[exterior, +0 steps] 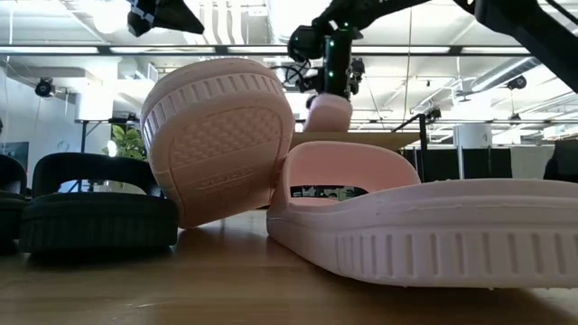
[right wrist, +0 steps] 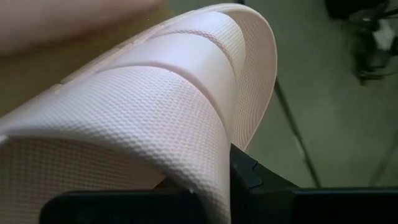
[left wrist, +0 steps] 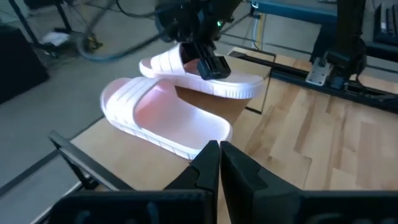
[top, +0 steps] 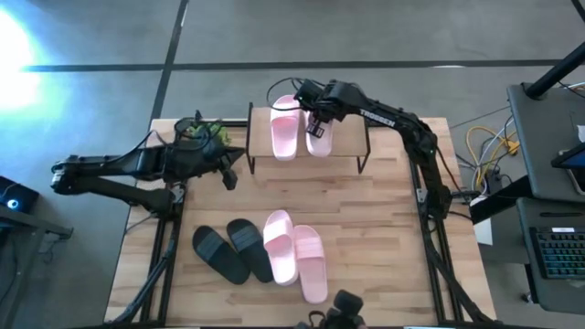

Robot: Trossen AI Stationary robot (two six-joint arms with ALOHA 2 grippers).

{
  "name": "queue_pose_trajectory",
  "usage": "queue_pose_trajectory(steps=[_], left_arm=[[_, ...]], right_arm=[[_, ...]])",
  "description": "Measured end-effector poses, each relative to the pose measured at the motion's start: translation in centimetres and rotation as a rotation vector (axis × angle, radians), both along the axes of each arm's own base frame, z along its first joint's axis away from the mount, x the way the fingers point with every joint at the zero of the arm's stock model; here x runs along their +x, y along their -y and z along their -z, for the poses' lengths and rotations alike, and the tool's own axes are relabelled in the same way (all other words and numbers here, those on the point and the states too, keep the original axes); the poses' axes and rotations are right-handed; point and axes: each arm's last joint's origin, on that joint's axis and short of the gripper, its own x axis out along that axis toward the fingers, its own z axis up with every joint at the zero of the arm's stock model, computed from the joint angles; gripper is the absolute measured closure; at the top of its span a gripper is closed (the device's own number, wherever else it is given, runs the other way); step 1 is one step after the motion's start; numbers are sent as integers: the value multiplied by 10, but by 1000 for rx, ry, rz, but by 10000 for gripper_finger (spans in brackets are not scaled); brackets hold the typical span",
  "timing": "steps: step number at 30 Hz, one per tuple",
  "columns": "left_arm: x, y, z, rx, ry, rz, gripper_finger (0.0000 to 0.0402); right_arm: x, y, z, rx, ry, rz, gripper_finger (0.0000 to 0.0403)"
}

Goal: Pick and place slides into the shelf
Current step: Put the right pink slide on the shelf, then adjust the left pink slide on the shelf

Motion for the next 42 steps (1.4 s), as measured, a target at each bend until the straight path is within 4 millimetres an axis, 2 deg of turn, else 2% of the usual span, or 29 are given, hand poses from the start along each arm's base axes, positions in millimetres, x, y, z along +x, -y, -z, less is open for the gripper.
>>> queue_pose_trajectory(steps=[8, 19, 22, 26, 31, 35, 38, 42], left_arm=[[14, -9, 3, -46, -41, 34, 402], [10, -10, -26, -23, 6, 47, 402], [11, -12, -31, -46, 25, 91, 402], [19, -21, -29, -87, 9, 127, 402], [29, -42, -28, -132, -11, 114, 402], [37, -70, -29, -168, -21, 126, 402], [40, -93, -28, -171, -54, 90, 402], [43, -124, -21, -174, -192, 106, 402]], right_arm=[[-1, -4, -2, 58, 18, -12, 380], [-2, -19, -5, 110, -13, -39, 228], [-5, -24, -14, 110, 0, -41, 205], [-15, -29, -34, 88, 62, -26, 198], [-31, -38, -60, 61, 143, 7, 198], [-48, -47, -86, 42, 224, 22, 198], [-57, -51, -89, 84, 223, 39, 197], [-71, -59, -95, 114, 170, 51, 197]])
